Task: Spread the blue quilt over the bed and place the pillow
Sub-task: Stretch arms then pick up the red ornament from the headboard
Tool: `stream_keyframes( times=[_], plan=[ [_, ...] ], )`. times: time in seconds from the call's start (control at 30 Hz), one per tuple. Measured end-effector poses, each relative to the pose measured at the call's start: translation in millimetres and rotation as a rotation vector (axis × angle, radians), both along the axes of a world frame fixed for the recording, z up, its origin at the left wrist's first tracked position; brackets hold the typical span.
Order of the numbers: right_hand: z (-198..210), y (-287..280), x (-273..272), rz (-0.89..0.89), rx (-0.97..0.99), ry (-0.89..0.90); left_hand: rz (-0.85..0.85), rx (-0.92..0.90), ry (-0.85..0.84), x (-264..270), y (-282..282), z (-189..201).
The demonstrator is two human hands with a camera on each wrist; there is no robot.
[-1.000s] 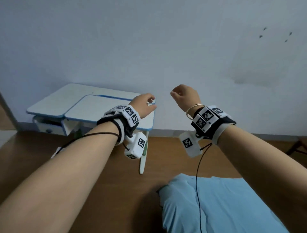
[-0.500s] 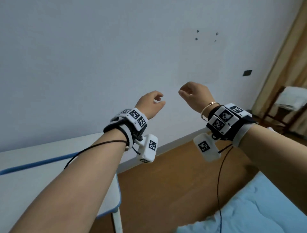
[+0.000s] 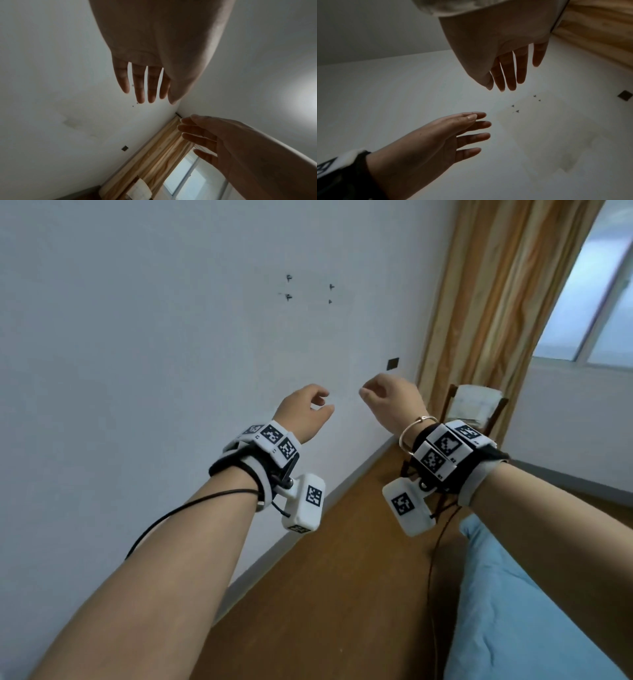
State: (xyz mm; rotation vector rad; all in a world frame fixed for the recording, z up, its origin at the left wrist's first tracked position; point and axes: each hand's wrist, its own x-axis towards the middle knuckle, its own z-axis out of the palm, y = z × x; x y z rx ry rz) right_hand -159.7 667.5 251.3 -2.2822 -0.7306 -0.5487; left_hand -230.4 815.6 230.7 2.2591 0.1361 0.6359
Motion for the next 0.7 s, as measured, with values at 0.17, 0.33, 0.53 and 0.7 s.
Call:
stream_keyframes(
  times=[0.17,0.33,0.53,0.7],
  plan=[
    [0.8,-18.8,127.7,-0.142,0.004,-0.012,-0.170,0.002,-0.008,153.3,-3.7,4.2],
    [18.9,-59.0,269.5,-0.350,0.019,-0.033,-0.355,0.023,-0.045,324.2,-30.3,16.7],
    [30.0,-148.1,422.4,-0.581,0.047,-0.042,-0.587,0.048,-0.091,515.3,-125.3,25.2],
    [26.7,-242.4,543.6,-0.720,0.052,-0.096,-0.700,0.054,-0.167,667.9,-215.0,25.5]
  ],
)
